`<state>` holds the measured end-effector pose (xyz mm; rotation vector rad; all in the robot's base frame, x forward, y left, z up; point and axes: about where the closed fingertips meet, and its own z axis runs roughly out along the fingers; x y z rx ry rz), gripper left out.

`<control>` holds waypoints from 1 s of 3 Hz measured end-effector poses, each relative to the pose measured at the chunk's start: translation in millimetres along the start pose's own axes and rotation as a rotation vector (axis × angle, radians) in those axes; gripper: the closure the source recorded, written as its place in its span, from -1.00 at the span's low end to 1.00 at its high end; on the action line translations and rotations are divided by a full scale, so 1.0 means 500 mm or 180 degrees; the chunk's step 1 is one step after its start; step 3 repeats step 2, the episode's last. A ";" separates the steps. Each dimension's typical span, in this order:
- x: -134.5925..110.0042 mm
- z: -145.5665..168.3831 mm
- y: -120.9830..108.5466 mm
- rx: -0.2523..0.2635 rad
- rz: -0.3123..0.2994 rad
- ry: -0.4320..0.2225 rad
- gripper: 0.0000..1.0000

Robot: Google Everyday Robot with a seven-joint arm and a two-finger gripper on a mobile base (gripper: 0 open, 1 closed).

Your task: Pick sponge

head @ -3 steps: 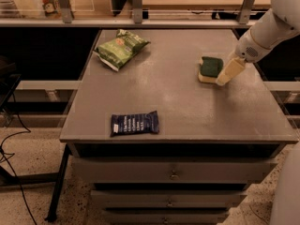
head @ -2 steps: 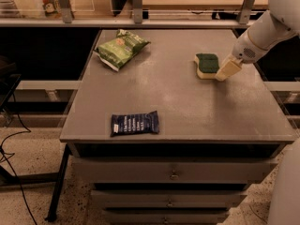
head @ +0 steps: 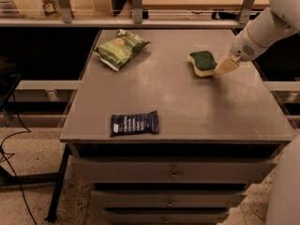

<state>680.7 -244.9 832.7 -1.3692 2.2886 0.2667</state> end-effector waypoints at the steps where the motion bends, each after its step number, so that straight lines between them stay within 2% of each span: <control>1: -0.029 -0.039 0.008 -0.0049 -0.0046 -0.0210 1.00; 2: -0.060 -0.093 0.030 -0.0143 -0.0166 -0.0470 1.00; 3: -0.060 -0.093 0.030 -0.0143 -0.0166 -0.0470 1.00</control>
Offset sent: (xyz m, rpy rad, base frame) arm -0.0306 0.0134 0.0997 0.2166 -0.0962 0.1409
